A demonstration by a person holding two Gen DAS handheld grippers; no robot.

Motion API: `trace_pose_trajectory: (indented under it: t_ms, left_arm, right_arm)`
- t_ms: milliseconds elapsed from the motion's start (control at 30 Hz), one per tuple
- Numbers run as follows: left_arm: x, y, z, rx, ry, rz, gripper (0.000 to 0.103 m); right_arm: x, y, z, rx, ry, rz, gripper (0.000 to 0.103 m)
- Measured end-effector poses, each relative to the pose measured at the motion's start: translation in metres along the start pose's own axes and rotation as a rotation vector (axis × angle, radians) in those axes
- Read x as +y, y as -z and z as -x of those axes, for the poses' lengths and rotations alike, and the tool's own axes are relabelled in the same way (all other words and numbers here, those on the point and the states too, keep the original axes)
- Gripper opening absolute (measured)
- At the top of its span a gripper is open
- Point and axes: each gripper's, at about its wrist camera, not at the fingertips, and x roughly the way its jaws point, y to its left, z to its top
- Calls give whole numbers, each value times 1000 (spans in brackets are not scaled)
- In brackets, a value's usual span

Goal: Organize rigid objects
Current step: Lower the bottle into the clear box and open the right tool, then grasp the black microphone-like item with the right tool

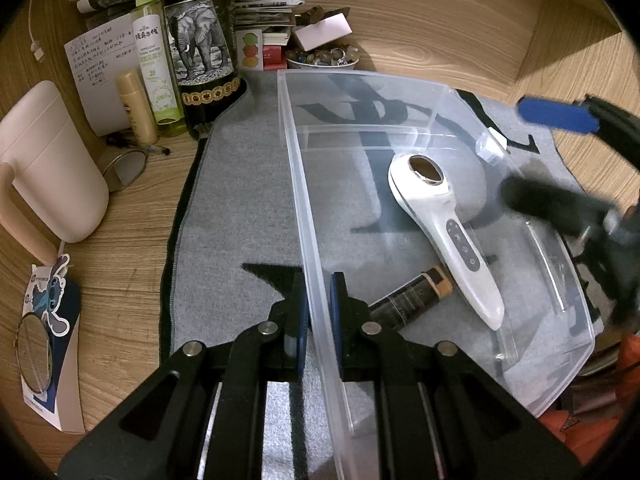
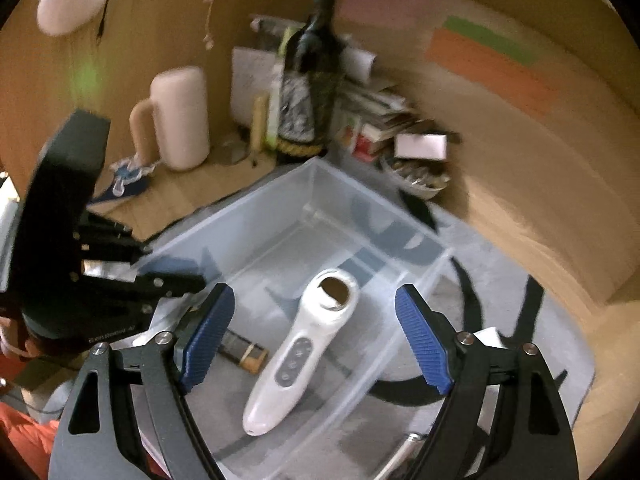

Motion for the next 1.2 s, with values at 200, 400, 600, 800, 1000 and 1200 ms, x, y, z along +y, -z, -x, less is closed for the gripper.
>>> trace_pose_trajectory:
  t_ms: [200,400,600,800,1000,1200]
  left_arm:
    - [1,0,0,0,0,-1,10]
    - [1,0,0,1,-1,-1,10]
    - [2,2,0,3,-2,0,10]
    - [3,3,-1,5,-1,5,10]
    - [3,3,-1,11,-3,2,10]
    - [3,3,-1,10,-3,3,10]
  right_arm:
    - [-31,1,25,-68,71,-86,84]
    - [-70,16,45,-88,156,-189,86]
    - [-108,46,51,-47,227,-305,86]
    - [-129,80,34,47,222,-399,86]
    - [-115,109,25,105,163,-419,86]
    - [-93,126,18,154,115,-369,86]
